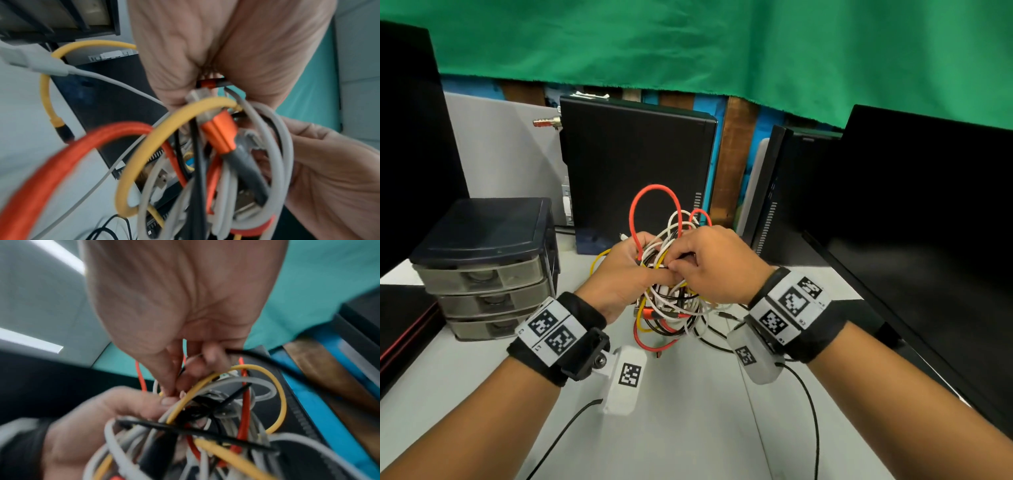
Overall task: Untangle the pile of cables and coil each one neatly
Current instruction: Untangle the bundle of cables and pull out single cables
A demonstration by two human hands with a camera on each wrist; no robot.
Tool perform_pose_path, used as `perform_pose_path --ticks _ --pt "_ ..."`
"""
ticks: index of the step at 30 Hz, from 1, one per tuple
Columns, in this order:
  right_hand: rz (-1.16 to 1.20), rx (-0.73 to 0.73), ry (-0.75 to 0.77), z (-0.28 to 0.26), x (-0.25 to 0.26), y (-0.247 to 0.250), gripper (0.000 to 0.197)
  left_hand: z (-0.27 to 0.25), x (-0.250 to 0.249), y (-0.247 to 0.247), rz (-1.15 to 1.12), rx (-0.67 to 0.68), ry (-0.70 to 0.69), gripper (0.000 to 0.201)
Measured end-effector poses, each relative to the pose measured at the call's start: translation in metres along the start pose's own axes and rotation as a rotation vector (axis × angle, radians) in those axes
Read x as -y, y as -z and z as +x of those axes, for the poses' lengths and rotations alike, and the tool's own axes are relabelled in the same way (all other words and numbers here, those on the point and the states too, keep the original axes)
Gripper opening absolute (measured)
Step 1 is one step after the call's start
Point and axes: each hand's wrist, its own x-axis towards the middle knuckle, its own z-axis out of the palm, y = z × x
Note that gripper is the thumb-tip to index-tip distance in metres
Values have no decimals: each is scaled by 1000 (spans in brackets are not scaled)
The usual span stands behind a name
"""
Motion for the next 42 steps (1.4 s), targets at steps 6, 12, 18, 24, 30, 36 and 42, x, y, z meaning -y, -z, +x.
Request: perform_pose_path --ticks 6,12,18,24,30,36,42 --pt "904 -215 -419 -25 -13 11 19 0 -5 9 -294 -19 20 46" --pt "889 -298 -451 -41 -13 -2 13 -1 -10 18 -385 -25 -15 46" --pt "684 -298 -386 -29 -4 -1 10 -3 -12 13 -383 -5 -55 45" --pt "422 -228 -406 -20 -5 -8 17 -2 -7 9 -359 22 -92 42" --pt "543 -171 -484 -16 -9 -3 23 -4 -5 4 -341 44 -55 49" --pt "-223 -330 -401 -28 -15 17 17 -4 -4 -1 -307 73 33 52" --pt "-298 -355 -430 -37 -25 17 14 -8 -12 -7 -195 62 0 52"
